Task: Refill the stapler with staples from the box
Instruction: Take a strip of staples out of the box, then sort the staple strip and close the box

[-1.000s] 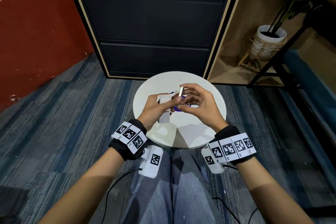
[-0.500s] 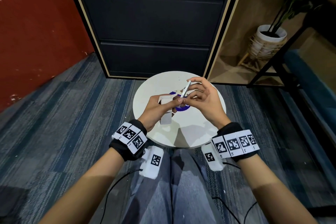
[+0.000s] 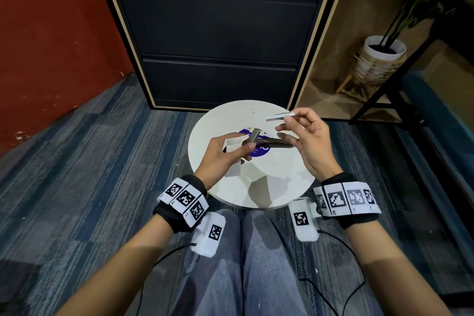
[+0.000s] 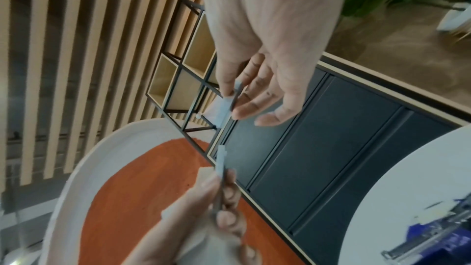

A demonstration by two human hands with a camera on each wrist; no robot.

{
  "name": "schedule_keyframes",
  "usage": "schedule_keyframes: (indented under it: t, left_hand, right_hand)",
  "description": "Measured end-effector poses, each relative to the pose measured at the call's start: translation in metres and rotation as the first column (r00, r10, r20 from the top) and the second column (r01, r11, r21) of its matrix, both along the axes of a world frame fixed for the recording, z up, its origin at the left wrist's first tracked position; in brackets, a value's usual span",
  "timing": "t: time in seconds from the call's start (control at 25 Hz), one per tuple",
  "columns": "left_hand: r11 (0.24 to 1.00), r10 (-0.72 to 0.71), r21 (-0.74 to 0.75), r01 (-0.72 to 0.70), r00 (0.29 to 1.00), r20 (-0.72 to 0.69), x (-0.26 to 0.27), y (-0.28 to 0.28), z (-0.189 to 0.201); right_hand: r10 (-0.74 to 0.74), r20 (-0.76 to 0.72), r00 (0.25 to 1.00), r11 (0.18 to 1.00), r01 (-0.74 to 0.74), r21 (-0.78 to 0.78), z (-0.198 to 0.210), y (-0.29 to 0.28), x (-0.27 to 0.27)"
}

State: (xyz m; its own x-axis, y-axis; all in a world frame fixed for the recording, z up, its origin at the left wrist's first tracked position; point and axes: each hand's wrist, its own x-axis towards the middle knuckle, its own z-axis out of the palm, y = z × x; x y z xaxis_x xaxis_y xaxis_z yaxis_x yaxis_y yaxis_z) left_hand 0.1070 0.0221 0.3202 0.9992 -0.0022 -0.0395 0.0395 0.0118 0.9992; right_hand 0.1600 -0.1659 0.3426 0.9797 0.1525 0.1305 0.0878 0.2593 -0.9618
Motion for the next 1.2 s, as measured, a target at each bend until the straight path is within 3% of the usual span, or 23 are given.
schedule_keyframes:
  t: [0.12,0.24,0.44,0.56,0.68,0.84,1.04,1.2]
  left_hand:
    - [0.979,-0.025,0.205,-0.022,0.974,0.224,-0.001,0.0,-0.002]
    - [0.886,-0.08,0.43,-0.173,0.857,0.51,0.001,-0.001,-0.002]
    - [0.829,-0.051,0.475,-0.295,0.806,0.589,0.016,0.011,0.001]
    - [0.774,-0.142,0.511,-0.373,0.685,0.714,0.029,0.018,0.019]
    - [0.789,-0.17,0.511,-0.343,0.677,0.716,0.043,0.024,0.035]
    - [0.817,-0.208,0.503,-0.282,0.669,0.714,0.05,0.021,0.035]
    - [0.877,-0.188,0.431,-0.213,0.673,0.716,0.053,0.02,0.038]
    - [0.878,-0.207,0.44,-0.19,0.678,0.706,0.052,0.018,0.043]
  right_hand:
    - [0.024,0.041,0.999,0.999,-0.023,-0.023,0.012,0.007,-0.008]
    - [0.068,0.172,0.983,0.991,-0.046,-0.128,0.024,0.018,-0.021]
    - [0.046,0.348,0.936,0.961,0.054,-0.272,0.033,0.029,-0.04]
    - [-0.023,0.555,0.832,0.914,0.242,-0.324,0.036,0.035,-0.05]
    - [-0.08,0.668,0.74,0.889,0.356,-0.287,0.039,0.041,-0.052]
    - [-0.017,0.795,0.606,0.82,0.463,-0.335,0.037,0.044,-0.044]
    - [-0.004,0.851,0.525,0.737,0.576,-0.352,0.032,0.048,-0.036]
    - [0.012,0.893,0.45,0.683,0.648,-0.336,0.029,0.055,-0.028]
